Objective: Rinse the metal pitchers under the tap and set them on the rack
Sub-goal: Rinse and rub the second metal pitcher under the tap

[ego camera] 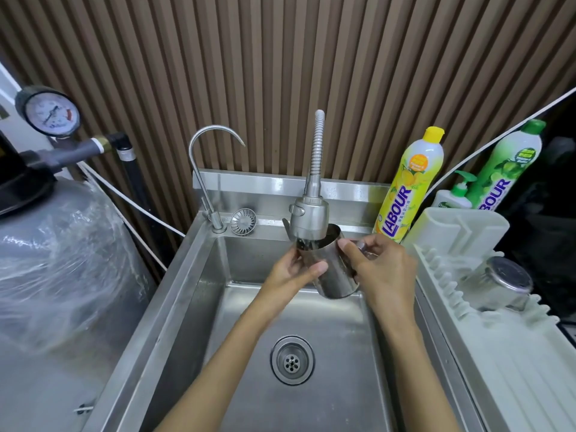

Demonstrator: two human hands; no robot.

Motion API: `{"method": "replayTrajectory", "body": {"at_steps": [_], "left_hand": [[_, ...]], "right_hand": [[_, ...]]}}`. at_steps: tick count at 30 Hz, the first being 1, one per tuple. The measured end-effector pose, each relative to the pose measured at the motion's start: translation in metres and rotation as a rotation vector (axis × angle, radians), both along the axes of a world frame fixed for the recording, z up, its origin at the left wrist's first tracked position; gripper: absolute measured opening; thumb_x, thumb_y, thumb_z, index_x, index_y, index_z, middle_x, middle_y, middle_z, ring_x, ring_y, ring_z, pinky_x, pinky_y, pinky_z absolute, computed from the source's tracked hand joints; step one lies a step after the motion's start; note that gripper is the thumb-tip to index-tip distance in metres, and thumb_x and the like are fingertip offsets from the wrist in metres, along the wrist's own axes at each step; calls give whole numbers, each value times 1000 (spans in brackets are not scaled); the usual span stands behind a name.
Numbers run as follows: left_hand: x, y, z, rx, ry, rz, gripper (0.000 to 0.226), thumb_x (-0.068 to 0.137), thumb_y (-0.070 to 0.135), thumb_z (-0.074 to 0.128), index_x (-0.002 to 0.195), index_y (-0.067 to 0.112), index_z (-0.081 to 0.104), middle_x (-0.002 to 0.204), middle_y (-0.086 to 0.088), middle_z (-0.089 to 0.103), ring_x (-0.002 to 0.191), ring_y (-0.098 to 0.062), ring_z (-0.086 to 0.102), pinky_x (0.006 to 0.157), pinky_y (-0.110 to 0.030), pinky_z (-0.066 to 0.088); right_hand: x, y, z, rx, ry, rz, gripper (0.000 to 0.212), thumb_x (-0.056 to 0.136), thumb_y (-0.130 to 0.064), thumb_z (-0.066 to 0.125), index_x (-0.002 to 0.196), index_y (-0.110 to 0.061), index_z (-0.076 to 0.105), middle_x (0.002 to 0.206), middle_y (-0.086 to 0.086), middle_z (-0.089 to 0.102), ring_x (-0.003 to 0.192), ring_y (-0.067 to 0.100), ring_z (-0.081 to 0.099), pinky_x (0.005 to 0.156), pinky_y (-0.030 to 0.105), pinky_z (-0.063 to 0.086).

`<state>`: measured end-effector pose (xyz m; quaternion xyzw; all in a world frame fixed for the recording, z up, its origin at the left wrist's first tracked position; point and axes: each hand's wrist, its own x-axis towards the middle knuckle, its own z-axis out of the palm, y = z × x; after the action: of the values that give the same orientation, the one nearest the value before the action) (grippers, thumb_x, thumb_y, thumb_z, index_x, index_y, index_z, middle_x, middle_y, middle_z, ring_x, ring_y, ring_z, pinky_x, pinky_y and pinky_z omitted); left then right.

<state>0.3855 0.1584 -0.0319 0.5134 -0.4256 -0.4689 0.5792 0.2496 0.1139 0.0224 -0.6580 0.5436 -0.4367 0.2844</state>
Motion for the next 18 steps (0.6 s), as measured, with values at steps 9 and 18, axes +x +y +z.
{"method": "replayTrajectory", "body": {"at_steps": [9,18], "left_hand": [[15,21,37,16,-645,216,60,75,45,72,127,25,49,111,16,48,97,2,49,84,-15,35],[4,3,-4,-27,-541,302,92,69,32,71,144,30,17,143,6,40,129,-14,44,110,-33,35]], "right_hand": [[4,-3,-8,498,-435,176,24,80,-20,72,66,-9,55,84,17,71,74,24,73,58,46,59],[30,16,-28,396,-915,102,26,87,9,52,72,-11,42,113,9,67,104,17,64,99,31,44]]}}
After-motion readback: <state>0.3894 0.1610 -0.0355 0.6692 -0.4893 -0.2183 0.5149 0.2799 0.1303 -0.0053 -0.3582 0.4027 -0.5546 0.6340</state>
